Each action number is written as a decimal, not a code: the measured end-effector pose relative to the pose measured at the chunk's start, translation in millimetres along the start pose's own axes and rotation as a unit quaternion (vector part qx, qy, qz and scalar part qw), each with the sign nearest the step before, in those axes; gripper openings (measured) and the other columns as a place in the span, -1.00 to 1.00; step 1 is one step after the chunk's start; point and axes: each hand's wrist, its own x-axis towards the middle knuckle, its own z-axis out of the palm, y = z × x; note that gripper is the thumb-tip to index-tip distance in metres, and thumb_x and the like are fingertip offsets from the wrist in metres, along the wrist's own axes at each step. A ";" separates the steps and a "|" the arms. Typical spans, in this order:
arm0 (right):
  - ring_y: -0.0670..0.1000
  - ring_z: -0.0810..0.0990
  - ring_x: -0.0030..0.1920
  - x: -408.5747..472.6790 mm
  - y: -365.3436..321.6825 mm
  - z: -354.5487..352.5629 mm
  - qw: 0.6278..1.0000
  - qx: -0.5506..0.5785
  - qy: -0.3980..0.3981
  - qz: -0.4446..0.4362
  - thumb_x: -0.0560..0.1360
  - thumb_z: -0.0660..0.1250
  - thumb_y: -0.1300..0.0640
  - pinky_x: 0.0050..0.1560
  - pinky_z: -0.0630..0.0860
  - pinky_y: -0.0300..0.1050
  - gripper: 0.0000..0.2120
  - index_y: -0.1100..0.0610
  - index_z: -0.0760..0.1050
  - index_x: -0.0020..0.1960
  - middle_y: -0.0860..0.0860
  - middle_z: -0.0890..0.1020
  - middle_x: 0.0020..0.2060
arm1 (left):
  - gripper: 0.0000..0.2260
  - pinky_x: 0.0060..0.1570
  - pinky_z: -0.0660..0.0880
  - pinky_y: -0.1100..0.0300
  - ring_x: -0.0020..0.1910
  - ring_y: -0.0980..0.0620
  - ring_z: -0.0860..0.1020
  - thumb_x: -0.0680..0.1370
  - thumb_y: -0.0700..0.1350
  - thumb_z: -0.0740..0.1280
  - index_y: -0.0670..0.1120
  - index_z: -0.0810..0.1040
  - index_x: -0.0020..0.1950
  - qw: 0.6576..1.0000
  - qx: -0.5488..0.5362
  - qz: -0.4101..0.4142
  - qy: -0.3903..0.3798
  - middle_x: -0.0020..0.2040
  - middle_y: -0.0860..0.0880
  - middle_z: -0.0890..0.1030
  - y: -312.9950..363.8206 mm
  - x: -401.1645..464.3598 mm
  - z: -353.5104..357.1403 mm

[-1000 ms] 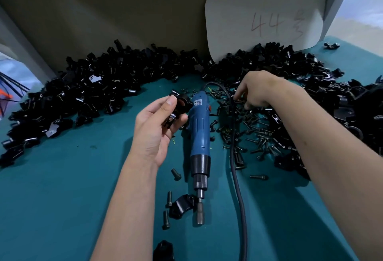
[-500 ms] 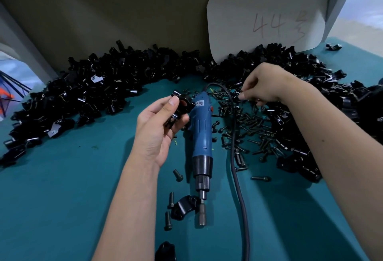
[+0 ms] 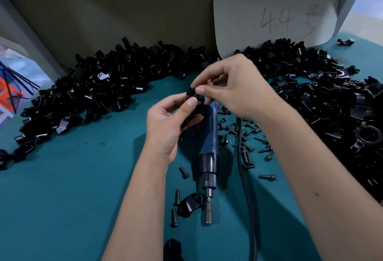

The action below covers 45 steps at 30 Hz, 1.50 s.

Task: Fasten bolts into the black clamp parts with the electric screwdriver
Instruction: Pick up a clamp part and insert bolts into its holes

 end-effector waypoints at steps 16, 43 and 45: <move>-0.11 0.65 -0.24 -8.2 33.1 21.5 0.987 0.047 0.148 0.038 0.62 0.42 0.03 -0.14 0.61 -0.16 -0.89 0.00 0.72 0.01 -0.17 0.68 -0.27 | -0.77 -0.15 0.64 0.23 -0.12 0.01 0.72 0.39 -0.15 0.51 -0.16 0.70 0.02 0.995 -0.057 -0.052 0.058 -0.04 -0.11 0.75 -5.1 3.2 -1.8; -0.04 0.57 -0.39 -8.4 42.8 6.7 0.983 0.110 0.120 0.087 0.51 0.55 0.11 -0.27 0.58 -0.09 -0.91 0.08 0.67 -0.11 0.07 0.70 -0.31 | -0.66 -0.16 0.63 0.29 -0.24 0.05 0.69 0.32 -0.25 0.56 -0.17 0.61 0.06 0.991 -0.072 -0.107 0.035 -0.13 -0.09 0.72 -4.4 2.6 -4.3; -0.08 0.57 -0.39 -7.7 39.8 12.5 0.986 0.126 0.086 0.063 0.51 0.56 0.12 -0.31 0.55 -0.16 -0.91 0.09 0.68 -0.14 0.05 0.71 -0.31 | -0.67 -0.13 0.63 0.28 -0.22 0.04 0.70 0.33 -0.26 0.55 -0.18 0.61 0.07 0.991 -0.074 -0.105 0.028 -0.14 -0.09 0.72 -4.8 2.4 -4.5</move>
